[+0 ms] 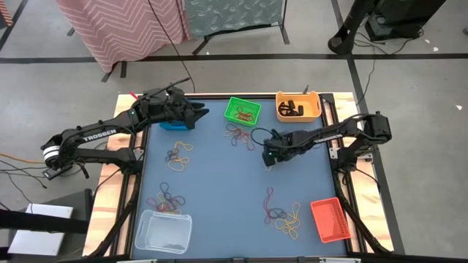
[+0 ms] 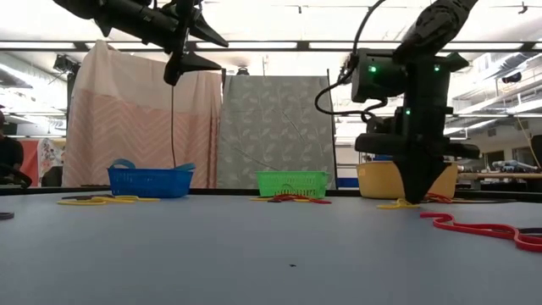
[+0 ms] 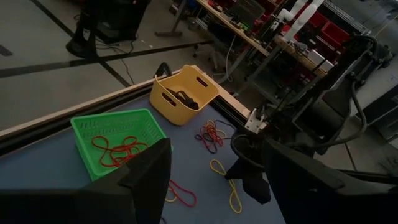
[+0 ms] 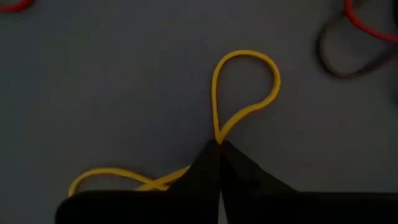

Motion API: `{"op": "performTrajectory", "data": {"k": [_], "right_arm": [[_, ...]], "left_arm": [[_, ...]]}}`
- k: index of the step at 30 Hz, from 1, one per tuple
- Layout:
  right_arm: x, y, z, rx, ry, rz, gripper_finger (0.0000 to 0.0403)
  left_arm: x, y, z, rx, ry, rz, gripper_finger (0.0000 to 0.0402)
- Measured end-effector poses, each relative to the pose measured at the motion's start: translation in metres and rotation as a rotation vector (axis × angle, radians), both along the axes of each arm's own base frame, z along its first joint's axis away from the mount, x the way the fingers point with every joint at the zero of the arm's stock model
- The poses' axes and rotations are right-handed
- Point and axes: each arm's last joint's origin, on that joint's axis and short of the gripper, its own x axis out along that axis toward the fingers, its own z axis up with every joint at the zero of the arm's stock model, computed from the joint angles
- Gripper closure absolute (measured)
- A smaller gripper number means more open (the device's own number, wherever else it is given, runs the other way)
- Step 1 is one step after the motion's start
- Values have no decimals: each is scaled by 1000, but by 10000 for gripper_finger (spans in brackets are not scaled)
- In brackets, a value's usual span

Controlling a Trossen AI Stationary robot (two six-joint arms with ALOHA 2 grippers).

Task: Sort rubber bands into baskets
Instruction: Put the yellow rubber band into the orange bin

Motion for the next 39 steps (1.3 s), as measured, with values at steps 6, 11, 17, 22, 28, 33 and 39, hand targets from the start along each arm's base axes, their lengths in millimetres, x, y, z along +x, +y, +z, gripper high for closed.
{"op": "performTrajectory", "data": {"k": [6,11,17,22,28,33,39], "right_arm": [[3,2,36,19,-87,89,398],[-3,6,86,1,-252,161,400],[-30,26,137,158,-475,296,401],[-62,60,144,416,-344,349,401],[-85,106,134,660,-166,402,401],[-105,133,119,737,2,377,401],[-118,149,96,759,80,309,401]], "left_arm": [[0,0,0,2,1,-1,149],[0,0,0,3,2,-1,149],[0,0,0,36,13,-1,149],[0,0,0,54,19,-5,149],[0,0,0,56,18,-5,149],[0,0,0,56,17,-5,149],[0,0,0,57,16,-5,149]]}}
